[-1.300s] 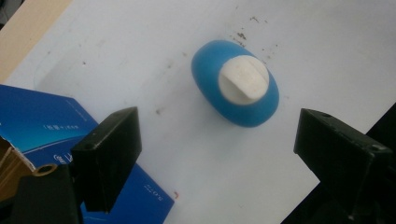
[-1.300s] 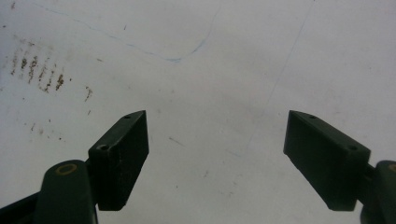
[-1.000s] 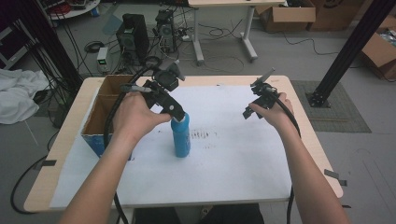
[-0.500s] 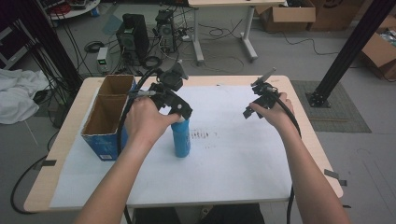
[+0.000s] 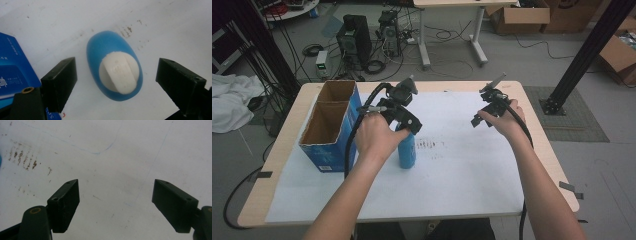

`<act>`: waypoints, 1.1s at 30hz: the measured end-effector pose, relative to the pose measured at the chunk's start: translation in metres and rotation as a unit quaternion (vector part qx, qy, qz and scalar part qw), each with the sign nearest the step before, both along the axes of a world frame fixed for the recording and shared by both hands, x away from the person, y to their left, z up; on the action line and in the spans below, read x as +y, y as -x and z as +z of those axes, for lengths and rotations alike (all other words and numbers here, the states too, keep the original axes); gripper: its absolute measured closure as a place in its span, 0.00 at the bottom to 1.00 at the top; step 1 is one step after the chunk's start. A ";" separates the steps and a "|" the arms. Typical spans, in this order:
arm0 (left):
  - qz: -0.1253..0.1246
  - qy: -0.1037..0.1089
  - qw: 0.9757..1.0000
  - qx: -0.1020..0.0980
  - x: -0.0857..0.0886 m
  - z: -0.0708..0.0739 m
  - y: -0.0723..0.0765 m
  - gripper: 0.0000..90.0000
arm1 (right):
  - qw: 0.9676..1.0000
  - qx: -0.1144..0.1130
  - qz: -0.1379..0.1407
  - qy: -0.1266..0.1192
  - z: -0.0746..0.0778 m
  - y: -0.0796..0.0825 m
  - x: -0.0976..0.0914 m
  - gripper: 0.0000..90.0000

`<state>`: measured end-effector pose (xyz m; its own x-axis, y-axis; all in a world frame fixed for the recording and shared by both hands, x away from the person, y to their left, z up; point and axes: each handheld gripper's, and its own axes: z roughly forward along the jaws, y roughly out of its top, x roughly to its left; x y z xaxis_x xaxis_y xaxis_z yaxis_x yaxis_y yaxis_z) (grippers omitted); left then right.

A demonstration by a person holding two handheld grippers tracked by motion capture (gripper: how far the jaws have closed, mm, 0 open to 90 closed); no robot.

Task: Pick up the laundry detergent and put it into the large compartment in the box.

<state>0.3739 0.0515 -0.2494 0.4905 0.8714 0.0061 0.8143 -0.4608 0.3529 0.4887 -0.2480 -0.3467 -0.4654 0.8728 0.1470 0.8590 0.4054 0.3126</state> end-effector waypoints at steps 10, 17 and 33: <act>0.019 -0.006 1.000 0.002 -0.007 -0.008 -0.001 0.24 | 1.000 0.001 -0.003 -0.007 -0.001 0.001 0.000 0.25; 0.033 -0.016 0.999 0.012 -0.011 -0.013 -0.005 0.26 | 1.000 0.001 -0.001 -0.007 -0.002 0.001 -0.001 0.25; 0.052 -0.025 0.997 0.042 -0.015 -0.022 -0.014 0.25 | 1.000 0.001 0.000 -0.008 -0.002 0.001 -0.002 0.25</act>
<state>0.3875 0.0366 -0.2714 0.3980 0.9173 0.0134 0.8845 -0.3876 0.2595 0.4875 -0.2498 -0.3491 -0.4651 0.8703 0.1621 0.8596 0.4002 0.3179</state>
